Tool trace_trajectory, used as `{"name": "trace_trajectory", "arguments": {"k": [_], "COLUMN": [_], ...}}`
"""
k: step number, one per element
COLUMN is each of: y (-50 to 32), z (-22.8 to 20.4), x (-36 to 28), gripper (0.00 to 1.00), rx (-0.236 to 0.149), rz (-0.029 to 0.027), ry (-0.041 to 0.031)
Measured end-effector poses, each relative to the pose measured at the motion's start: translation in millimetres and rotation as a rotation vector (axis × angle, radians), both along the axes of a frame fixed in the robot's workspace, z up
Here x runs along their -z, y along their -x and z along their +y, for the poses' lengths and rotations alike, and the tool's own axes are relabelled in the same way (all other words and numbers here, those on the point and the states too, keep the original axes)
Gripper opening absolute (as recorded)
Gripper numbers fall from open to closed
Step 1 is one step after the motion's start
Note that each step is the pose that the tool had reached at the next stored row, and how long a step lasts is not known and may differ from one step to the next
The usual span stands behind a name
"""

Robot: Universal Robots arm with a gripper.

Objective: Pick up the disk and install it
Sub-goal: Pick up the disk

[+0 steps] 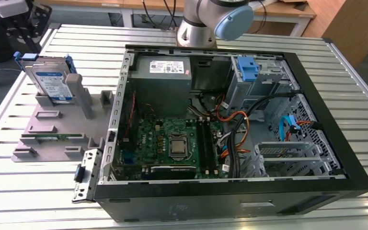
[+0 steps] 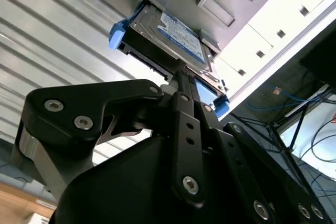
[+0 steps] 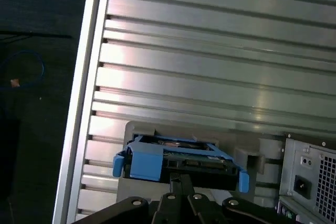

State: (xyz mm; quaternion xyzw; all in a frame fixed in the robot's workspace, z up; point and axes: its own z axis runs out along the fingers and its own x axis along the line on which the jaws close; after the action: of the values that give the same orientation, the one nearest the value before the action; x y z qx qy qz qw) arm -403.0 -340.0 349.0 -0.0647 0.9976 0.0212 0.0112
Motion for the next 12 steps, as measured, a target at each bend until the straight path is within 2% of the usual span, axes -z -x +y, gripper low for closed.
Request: {"name": "trace_trajectory", "arguments": {"k": [12], "y": [0.0], "z": [0.0], "x": [0.7], "gripper": [0.11], "rx": [-0.218], "rz": [0.0000], "ry": [0.0000]}}
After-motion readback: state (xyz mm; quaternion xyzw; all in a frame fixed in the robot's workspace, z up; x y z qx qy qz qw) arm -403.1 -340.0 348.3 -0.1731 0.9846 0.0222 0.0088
